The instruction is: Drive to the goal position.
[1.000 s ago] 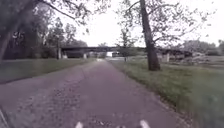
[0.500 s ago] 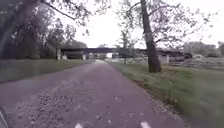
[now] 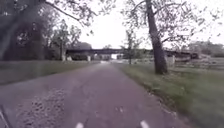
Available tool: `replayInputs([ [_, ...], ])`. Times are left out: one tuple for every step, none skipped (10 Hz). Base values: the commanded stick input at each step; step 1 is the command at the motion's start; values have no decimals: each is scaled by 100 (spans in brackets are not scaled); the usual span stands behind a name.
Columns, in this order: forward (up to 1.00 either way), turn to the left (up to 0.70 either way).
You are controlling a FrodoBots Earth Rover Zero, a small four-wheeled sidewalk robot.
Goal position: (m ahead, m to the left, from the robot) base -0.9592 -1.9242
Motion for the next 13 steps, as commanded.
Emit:
replayInputs([
  [70, 6],
  [70, 0],
  [70, 0],
  [70, 0],
  [70, 0],
  [70, 0],
  [70, 0],
  [70, 0],
  [70, 0],
  [70, 0],
  [70, 0],
  [70, 0],
  [70, 0],
])
